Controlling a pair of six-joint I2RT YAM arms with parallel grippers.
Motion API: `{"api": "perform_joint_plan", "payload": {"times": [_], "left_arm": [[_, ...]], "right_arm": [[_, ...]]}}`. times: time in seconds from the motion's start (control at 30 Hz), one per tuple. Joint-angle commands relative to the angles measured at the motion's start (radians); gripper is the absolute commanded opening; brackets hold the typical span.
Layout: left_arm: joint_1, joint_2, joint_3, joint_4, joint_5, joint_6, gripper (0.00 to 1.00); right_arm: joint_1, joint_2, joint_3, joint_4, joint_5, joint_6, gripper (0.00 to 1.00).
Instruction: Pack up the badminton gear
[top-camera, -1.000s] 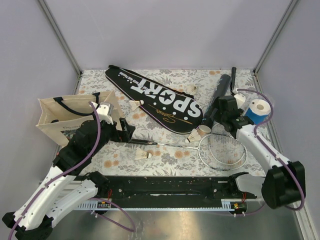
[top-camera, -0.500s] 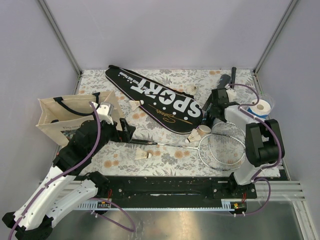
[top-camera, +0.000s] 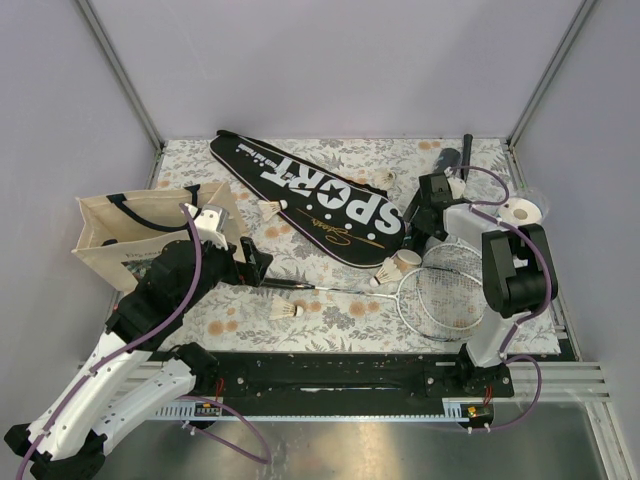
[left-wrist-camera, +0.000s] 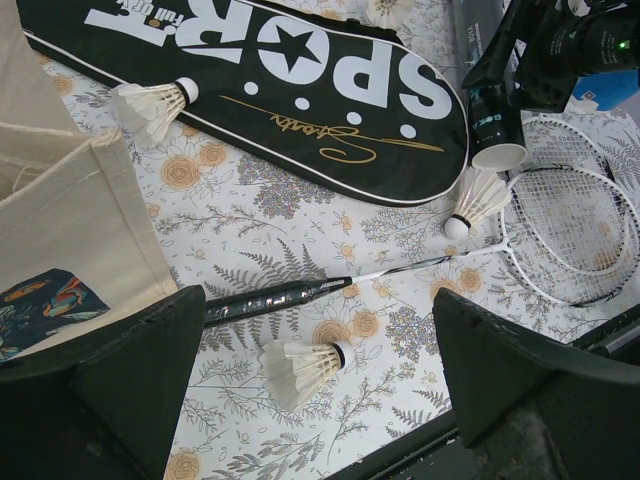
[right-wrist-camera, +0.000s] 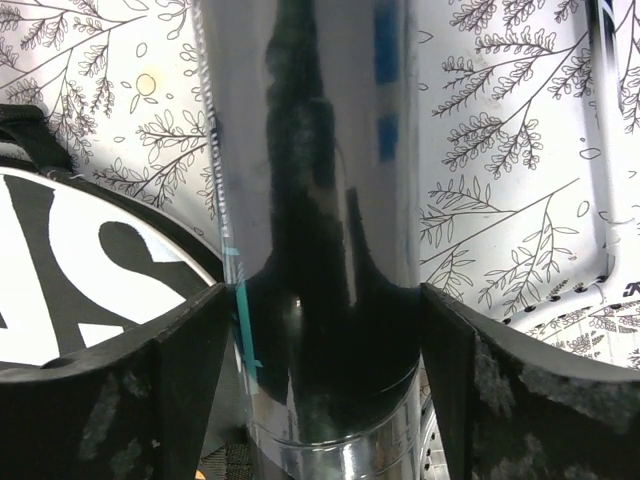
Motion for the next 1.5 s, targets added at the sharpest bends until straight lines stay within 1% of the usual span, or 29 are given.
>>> {"api": "perform_joint_plan", "payload": {"times": [0.0,0.23,0.3,0.47,0.53,0.6,0.77,0.83,0.9,1.0,1.03,1.1,1.3,1.47], "left_arm": [[0.004,0.003,-0.004,0.033,0.011,0.013,0.98],[0.004,0.006,-0.005,0.038,0.011,-0.001,0.98],[0.006,0.003,-0.007,0.039,0.01,-0.004,0.98],[0.006,0.005,-0.008,0.05,0.005,-0.031,0.98],[0.004,0.005,-0.008,0.067,0.017,-0.06,0.98],[0.006,0.012,-0.001,0.085,0.065,-0.091,0.98],[0.004,0.055,0.032,0.147,0.159,-0.191,0.99],[0.004,0.084,0.047,0.185,0.198,-0.223,0.99],[0.004,0.122,0.062,0.234,0.244,-0.26,0.99],[0.006,0.175,0.07,0.343,0.333,-0.312,0.99],[0.004,0.187,0.064,0.387,0.355,-0.326,0.99],[0.004,0.208,0.053,0.456,0.373,-0.35,0.99],[0.004,0.291,0.023,0.605,0.409,-0.406,0.99],[0.003,0.347,-0.069,0.826,0.395,-0.485,0.99]], "right_arm": [[-0.008,-0.005,0.031,0.031,-0.007,-0.027,0.76],[-0.009,-0.16,-0.007,0.035,0.039,-0.077,0.49],[-0.009,-0.207,-0.024,0.041,0.044,-0.087,0.45],[-0.008,-0.345,-0.068,0.045,0.033,-0.106,0.42],[-0.009,-0.405,-0.087,0.044,-0.011,-0.116,0.4],[-0.006,-0.476,-0.114,0.045,-0.069,-0.12,0.38],[0.0,-0.693,-0.208,0.051,-0.201,-0.066,0.36],[0.021,-0.804,-0.287,0.093,-0.247,-0.042,0.35],[0.047,-0.897,-0.353,0.155,-0.326,-0.02,0.35],[0.11,-1.018,-0.449,0.241,-0.407,0.021,0.34],[0.13,-1.049,-0.475,0.295,-0.433,0.032,0.34],[0.17,-1.118,-0.513,0.332,-0.467,0.067,0.34],[0.247,-1.215,-0.605,0.415,-0.521,0.173,0.34],[0.291,-1.168,-0.636,0.513,-0.603,0.253,0.34]]}}
